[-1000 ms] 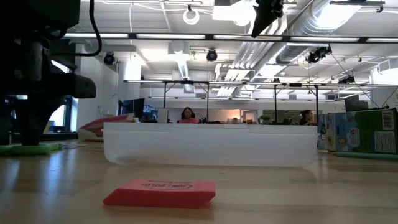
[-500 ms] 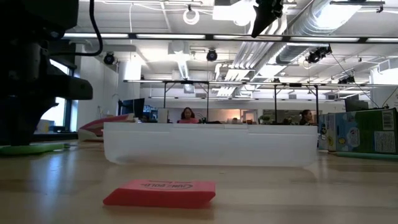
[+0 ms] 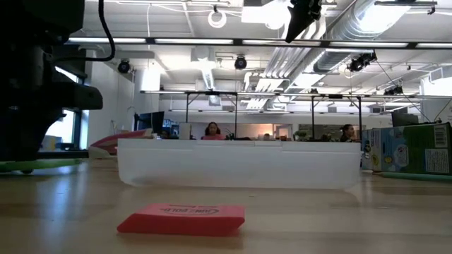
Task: Pack school essentials
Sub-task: Put the green scissors into the supply box
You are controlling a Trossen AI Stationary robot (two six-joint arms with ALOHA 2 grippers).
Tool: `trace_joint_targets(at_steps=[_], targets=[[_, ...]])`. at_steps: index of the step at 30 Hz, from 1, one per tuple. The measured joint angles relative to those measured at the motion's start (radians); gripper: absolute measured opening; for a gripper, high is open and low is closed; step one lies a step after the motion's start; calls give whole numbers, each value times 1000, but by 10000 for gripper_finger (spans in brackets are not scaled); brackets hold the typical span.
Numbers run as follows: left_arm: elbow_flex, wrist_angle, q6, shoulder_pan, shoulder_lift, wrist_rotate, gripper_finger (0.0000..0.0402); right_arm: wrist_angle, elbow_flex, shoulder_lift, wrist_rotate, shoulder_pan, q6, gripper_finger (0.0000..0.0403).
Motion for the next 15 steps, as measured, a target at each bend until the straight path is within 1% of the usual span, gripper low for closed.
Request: trace_joint_targets(at_steps=[5, 9, 11, 15], targets=[[2, 0, 8, 0, -30, -26, 80, 0, 0, 0, 0, 0, 0, 0], [3, 7, 43, 0, -67, -47, 81, 0, 0, 0, 0, 0, 0, 0], [3, 10, 71, 0, -96, -83, 81, 0, 0, 0, 0, 0, 0, 0], [27, 25, 168, 14, -161, -194, 81, 0, 0, -3, 8, -5, 4, 0]])
